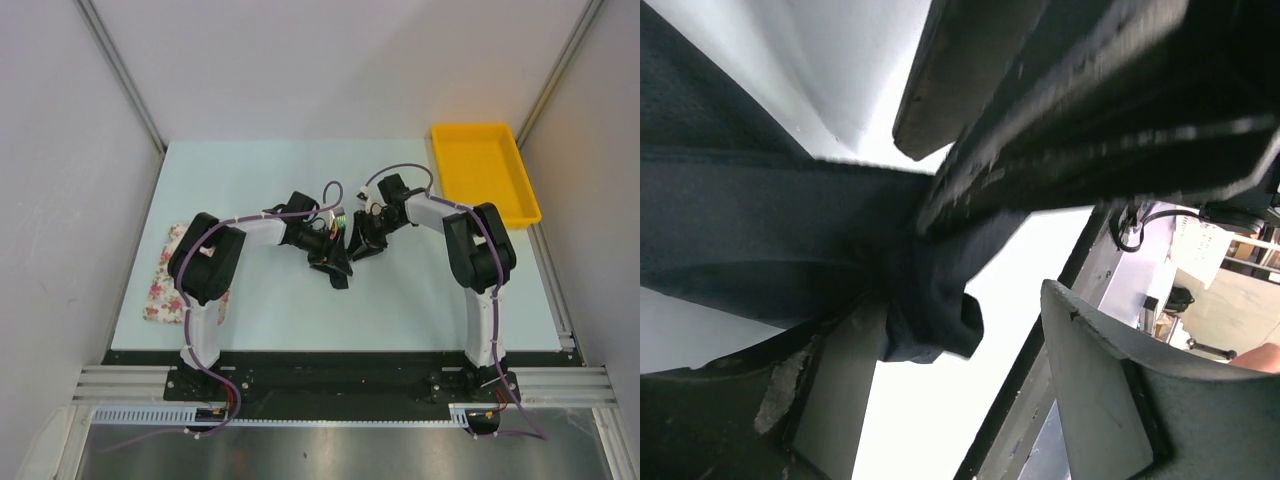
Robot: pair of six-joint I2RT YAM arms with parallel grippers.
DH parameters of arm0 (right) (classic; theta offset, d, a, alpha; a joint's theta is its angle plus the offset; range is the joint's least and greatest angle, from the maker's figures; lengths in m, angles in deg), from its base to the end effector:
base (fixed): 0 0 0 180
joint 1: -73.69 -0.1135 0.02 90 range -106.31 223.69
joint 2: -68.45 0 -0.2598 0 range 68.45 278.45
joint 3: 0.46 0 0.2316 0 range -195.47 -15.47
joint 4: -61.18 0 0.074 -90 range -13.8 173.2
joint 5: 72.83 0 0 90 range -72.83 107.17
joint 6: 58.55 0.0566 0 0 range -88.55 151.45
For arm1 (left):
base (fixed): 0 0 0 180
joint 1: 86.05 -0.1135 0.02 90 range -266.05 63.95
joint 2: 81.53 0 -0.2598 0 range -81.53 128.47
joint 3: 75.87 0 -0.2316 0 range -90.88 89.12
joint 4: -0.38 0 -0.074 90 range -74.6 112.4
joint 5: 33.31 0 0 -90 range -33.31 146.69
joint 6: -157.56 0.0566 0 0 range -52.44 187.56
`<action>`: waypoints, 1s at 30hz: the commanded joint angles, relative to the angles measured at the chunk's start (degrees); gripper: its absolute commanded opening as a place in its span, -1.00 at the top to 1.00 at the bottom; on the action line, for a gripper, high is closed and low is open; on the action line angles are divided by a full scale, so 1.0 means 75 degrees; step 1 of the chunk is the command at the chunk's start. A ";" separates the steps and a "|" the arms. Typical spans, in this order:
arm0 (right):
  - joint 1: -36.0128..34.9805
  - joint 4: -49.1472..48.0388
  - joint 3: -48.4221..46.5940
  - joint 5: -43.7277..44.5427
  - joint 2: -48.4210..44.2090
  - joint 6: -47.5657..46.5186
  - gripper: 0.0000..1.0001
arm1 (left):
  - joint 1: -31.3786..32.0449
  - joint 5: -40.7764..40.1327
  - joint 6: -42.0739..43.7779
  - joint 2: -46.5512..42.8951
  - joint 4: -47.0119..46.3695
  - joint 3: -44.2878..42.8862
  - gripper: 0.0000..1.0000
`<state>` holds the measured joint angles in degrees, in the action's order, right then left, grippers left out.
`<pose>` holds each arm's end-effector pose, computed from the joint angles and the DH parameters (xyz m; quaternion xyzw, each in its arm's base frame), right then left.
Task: Place the utensils on the paper napkin and roll it up
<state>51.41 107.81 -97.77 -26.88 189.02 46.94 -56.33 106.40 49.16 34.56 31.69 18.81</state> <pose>0.3592 0.1897 0.1380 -0.1194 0.9073 0.4018 0.0336 0.3130 -0.2284 0.1306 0.1878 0.8663 -0.4617 0.0336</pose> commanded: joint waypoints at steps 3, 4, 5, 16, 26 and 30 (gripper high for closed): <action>0.0263 0.0168 0.0110 -0.0407 0.0025 -0.0249 0.48 | -0.0001 -0.0887 0.0378 0.0107 -0.0133 0.0186 -0.40; 0.0287 0.0121 0.0134 -0.0500 0.0013 -0.0202 0.55 | -0.0013 -0.0840 0.0343 0.0072 -0.0203 0.0244 -0.40; 0.0299 0.0086 0.0157 -0.0536 0.0025 -0.0190 0.59 | -0.0036 -0.0805 0.0297 0.0002 -0.0262 0.0280 -0.40; 0.0334 -0.0149 0.0427 -0.0677 0.0049 -0.0190 1.00 | -0.0235 -0.0547 0.0004 -0.0362 -0.0672 0.0584 -0.25; 0.0299 -0.0582 0.0766 -0.0478 0.0025 -0.0131 1.00 | -0.0493 -0.0020 -0.0500 -0.1088 -0.1493 0.0995 -0.19; 0.0276 -0.0735 0.0930 -0.0408 0.0002 -0.0096 1.00 | -0.0634 0.0157 -0.0816 -0.1264 -0.1844 0.1112 -0.08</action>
<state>53.68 103.99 -91.87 -30.25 189.04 46.17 -59.88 106.21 45.51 29.31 22.21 26.40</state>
